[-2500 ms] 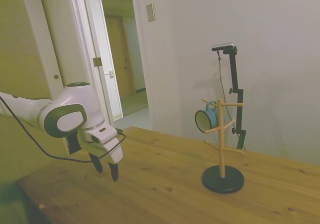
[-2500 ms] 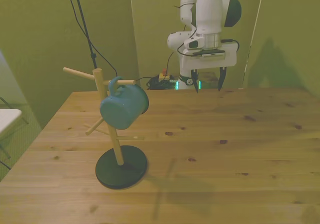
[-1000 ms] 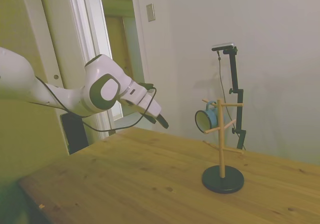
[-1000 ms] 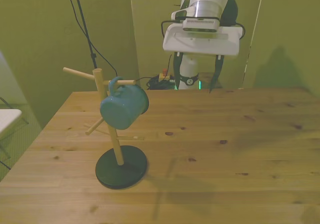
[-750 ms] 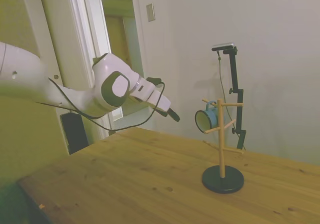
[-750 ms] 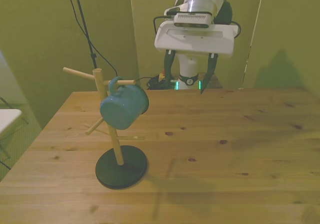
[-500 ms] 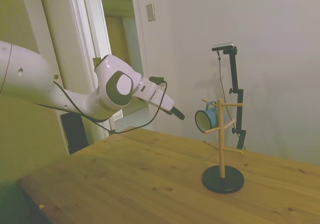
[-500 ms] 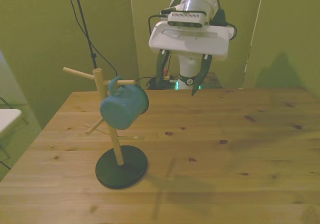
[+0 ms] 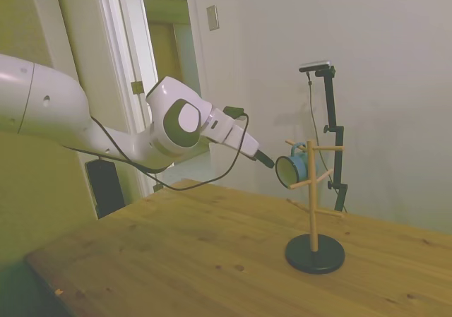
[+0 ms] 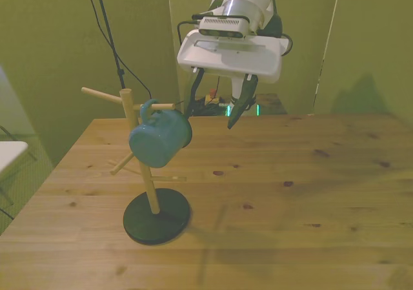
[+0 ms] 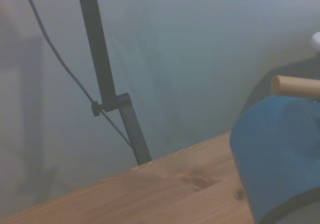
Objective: Unload the mug
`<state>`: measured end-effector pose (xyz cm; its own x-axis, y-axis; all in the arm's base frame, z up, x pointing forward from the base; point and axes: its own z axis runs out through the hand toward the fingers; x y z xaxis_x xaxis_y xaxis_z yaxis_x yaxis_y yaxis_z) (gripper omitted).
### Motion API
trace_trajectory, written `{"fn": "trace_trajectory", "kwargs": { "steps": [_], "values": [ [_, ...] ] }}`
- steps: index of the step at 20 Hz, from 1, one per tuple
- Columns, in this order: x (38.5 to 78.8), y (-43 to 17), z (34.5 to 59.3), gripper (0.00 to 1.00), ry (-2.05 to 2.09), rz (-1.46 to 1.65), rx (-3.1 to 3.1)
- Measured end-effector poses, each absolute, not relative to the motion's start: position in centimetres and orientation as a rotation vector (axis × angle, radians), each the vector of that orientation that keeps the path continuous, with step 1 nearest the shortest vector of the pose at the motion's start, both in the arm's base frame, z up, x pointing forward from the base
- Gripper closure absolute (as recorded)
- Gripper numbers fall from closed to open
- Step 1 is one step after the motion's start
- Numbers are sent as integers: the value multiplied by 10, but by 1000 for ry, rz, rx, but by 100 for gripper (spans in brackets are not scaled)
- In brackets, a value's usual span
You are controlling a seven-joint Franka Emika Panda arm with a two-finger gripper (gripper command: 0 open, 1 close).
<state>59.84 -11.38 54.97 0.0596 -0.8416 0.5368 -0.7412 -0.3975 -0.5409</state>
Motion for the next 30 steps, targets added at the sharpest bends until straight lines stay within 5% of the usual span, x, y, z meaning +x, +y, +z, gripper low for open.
{"fn": "trace_trajectory", "kwargs": {
  "steps": [22, 23, 30],
  "values": [
    [628, -151, 517, 0, 1717, -1375, -2052],
    [630, -152, 516, 100, 1721, -1379, -2047],
    [632, -154, 512, 100, 1731, -1378, -2042]
  ]
}}
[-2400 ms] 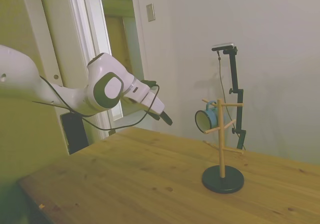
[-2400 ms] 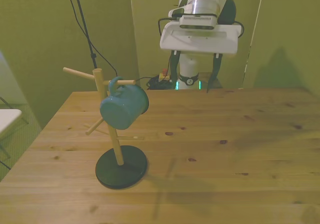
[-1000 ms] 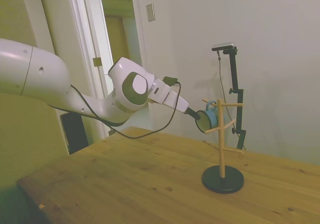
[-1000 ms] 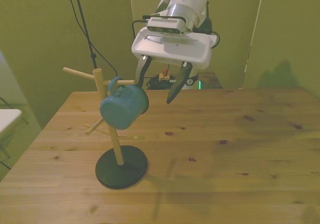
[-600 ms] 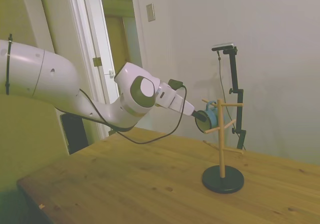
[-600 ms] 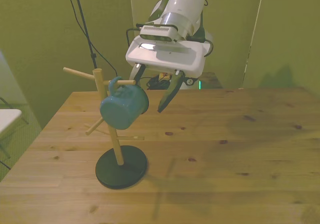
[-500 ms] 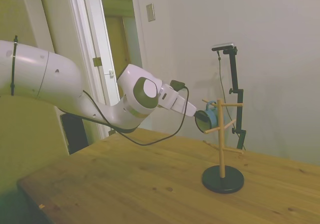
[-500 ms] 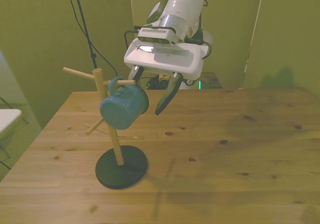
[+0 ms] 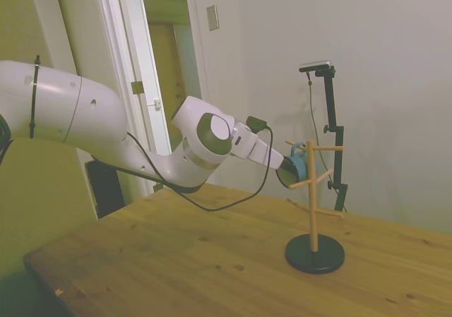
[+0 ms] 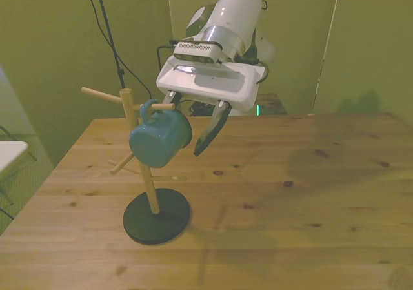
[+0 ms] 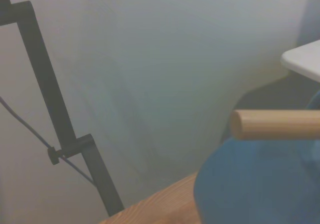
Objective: Unload the mug
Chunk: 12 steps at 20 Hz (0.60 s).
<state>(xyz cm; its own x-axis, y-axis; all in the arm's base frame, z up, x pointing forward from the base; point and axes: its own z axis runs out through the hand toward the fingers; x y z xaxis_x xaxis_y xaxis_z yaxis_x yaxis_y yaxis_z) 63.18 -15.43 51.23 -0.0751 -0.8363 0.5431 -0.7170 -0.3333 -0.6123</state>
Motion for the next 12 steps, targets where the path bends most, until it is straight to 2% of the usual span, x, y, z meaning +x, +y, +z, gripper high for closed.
{"fn": "trace_trajectory", "kwargs": {
  "steps": [12],
  "values": [
    [632, -153, 511, 100, 1729, -1375, -2045]
  ]
}}
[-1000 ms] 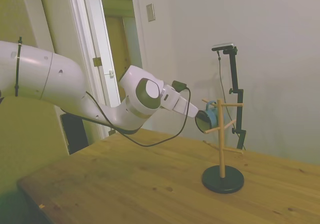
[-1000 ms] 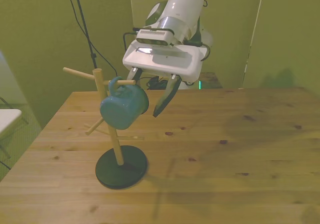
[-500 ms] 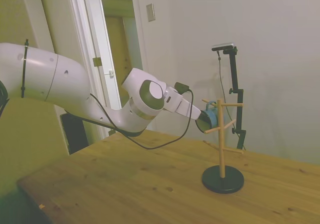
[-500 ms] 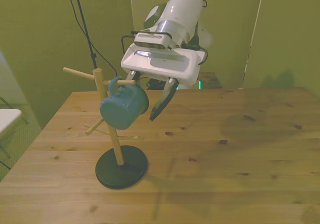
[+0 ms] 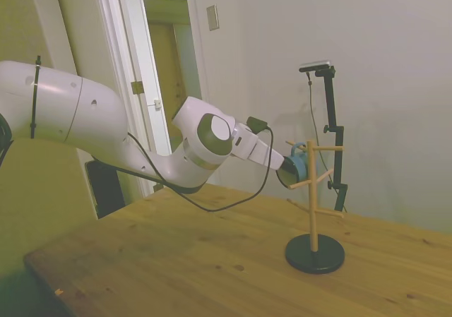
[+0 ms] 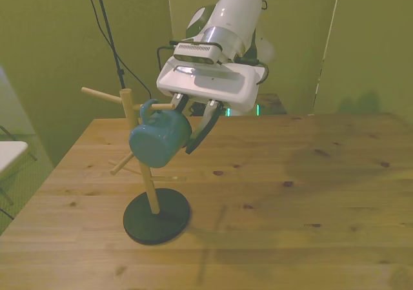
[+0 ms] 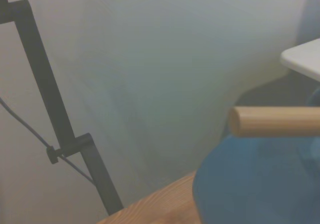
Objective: Unload the mug
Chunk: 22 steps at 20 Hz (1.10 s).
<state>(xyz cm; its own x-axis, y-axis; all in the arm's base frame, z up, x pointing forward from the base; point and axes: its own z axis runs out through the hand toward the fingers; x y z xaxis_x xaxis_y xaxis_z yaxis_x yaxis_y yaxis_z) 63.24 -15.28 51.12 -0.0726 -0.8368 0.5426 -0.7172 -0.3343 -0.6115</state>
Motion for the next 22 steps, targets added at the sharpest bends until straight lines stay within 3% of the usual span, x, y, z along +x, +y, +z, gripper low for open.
{"fn": "trace_trajectory", "kwargs": {
  "steps": [22],
  "values": [
    [631, -141, 511, 100, 1711, -1362, -2054]
  ]
}}
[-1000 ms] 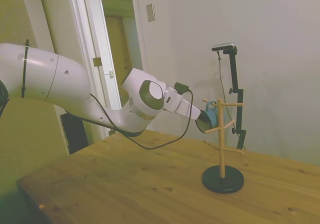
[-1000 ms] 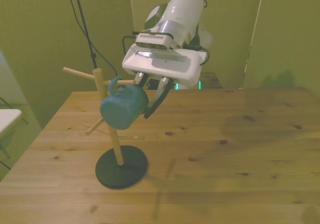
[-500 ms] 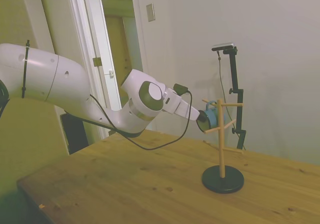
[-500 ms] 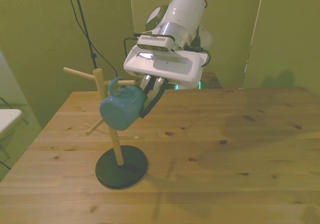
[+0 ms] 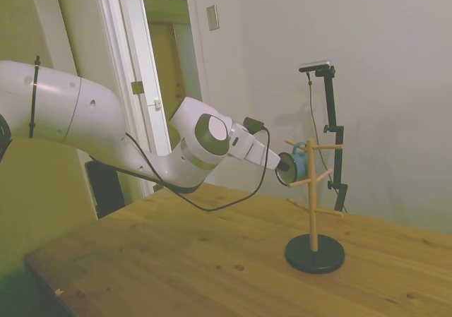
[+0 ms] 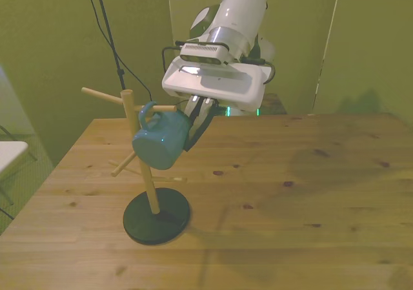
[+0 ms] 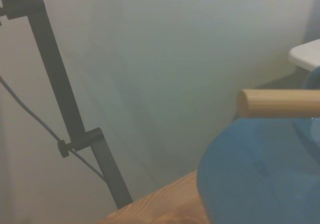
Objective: Unload the mug
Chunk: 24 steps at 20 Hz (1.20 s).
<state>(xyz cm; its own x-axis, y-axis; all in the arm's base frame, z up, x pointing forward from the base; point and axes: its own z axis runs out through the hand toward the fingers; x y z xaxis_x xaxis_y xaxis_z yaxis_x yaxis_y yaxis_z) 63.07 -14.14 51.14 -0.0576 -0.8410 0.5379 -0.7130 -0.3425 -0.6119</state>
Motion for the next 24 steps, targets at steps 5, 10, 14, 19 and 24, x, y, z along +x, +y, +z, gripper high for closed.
{"fn": "trace_trajectory", "kwargs": {
  "steps": [5, 10, 14, 19, 24],
  "values": [
    [622, -130, 518, 100, 1702, -1346, -2044],
    [616, -123, 531, 100, 1686, -1357, -2028],
    [616, -118, 539, 100, 1683, -1346, -2006],
    [619, -109, 552, 100, 1664, -1345, -1985],
    [624, -102, 561, 100, 1654, -1344, -1985]
  ]
}}
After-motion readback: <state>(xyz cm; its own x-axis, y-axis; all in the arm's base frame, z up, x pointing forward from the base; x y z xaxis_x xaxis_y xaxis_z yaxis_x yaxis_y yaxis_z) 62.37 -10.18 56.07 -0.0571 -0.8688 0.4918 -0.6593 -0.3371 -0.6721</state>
